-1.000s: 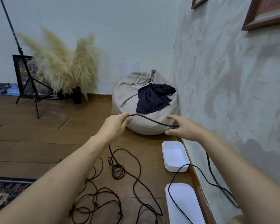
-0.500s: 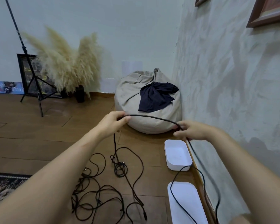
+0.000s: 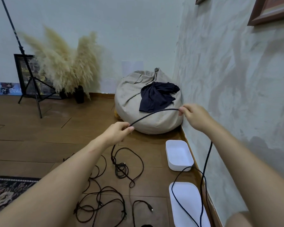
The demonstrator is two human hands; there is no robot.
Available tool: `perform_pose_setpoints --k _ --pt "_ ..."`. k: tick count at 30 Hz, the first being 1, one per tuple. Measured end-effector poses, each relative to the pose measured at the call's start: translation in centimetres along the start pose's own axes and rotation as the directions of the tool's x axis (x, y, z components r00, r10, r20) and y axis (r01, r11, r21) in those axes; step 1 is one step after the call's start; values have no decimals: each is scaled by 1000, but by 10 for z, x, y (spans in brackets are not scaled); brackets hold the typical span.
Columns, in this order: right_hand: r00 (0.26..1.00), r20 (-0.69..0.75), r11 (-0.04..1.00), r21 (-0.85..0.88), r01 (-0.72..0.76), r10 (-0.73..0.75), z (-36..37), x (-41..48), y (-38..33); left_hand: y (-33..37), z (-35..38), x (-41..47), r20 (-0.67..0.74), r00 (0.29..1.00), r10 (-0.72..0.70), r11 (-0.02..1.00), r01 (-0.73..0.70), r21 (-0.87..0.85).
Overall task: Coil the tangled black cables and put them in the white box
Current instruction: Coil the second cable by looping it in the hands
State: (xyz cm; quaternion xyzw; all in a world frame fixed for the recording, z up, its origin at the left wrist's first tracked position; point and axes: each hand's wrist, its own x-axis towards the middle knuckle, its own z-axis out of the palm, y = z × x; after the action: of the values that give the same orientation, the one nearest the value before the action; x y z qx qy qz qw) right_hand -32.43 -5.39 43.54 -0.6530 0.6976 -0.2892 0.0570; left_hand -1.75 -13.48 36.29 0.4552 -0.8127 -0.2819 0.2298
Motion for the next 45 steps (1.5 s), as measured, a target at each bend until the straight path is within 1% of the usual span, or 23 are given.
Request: perform_pose_setpoints --k 2,5,6,8,11,12,14,16,18,20,23,24,26,27,29,32,34,35,37,39,41,43,45 --pt "992 116 999 22 -46 43 -1 -2 12 3 1 1 -34 999 37 999 -36 16" --pt "955 296 959 272 -82 -3 13 -10 2 32 6 5 -145 971 189 982 -187 30" --pt "951 307 931 354 -91 -23 18 -12 -5 40 9 7 -175 958 229 973 -224 46" --pt "964 261 869 486 -95 -41 22 -12 -19 49 13 7 -201 940 274 961 -263 79" --pt "983 184 784 613 -99 -20 20 -13 -24 39 11 5 -194 944 265 961 -244 126" --pt "983 178 778 622 -87 -32 20 -13 -22 33 10 4 -174 951 255 962 -231 146" --pt "974 210 825 563 -51 -83 19 -16 -18 25 9 2 -134 962 236 959 -209 190" --pt "946 303 894 446 -32 -118 20 -18 -15 23 9 3 -115 964 240 952 -211 222" --pt "906 402 934 356 -20 -134 25 -20 -15 24 10 3 -103 962 252 945 -222 242" --pt "918 378 957 290 2 -117 25 -17 -12 23 9 2 -88 968 235 948 -208 241" --pt "976 217 995 101 11 -32 7 -5 7 5 -1 0 -116 984 137 970 -110 216" --pt "973 231 1000 28 -6 0 1 -4 15 0 -6 -1 -132 985 107 976 -79 203" --pt "937 343 997 -63 -51 70 1 -8 24 -2 -11 -1 -156 982 106 976 -73 205" --pt "918 387 995 -82 -62 89 7 -10 25 3 -10 -1 -157 978 138 970 -102 220" --pt "918 392 998 -34 -45 54 25 -15 14 24 -3 -3 -133 963 234 947 -195 255" --pt "914 388 983 177 51 -117 42 -16 -14 53 14 -3 -72 934 349 894 -308 326" --pt "904 382 953 292 81 -194 43 -18 -29 55 20 -2 -61 932 358 894 -323 312" --pt "920 333 954 279 113 -206 42 -16 -31 53 20 -1 -66 936 345 909 -316 272" --pt "962 188 977 118 176 -196 38 -9 -27 43 17 0 -79 950 301 937 -280 209" --pt "983 96 987 -31 160 -156 30 -4 -19 29 13 2 -100 964 245 955 -223 197" --pt "994 43 992 -72 107 -104 18 -4 -12 14 7 3 -116 979 167 971 -142 195" --pt "992 100 994 -73 81 -74 8 -7 -4 4 2 3 -129 985 112 976 -85 199" --pt "966 257 997 -55 53 -38 8 -11 -2 5 3 4 -145 977 155 968 -121 221"
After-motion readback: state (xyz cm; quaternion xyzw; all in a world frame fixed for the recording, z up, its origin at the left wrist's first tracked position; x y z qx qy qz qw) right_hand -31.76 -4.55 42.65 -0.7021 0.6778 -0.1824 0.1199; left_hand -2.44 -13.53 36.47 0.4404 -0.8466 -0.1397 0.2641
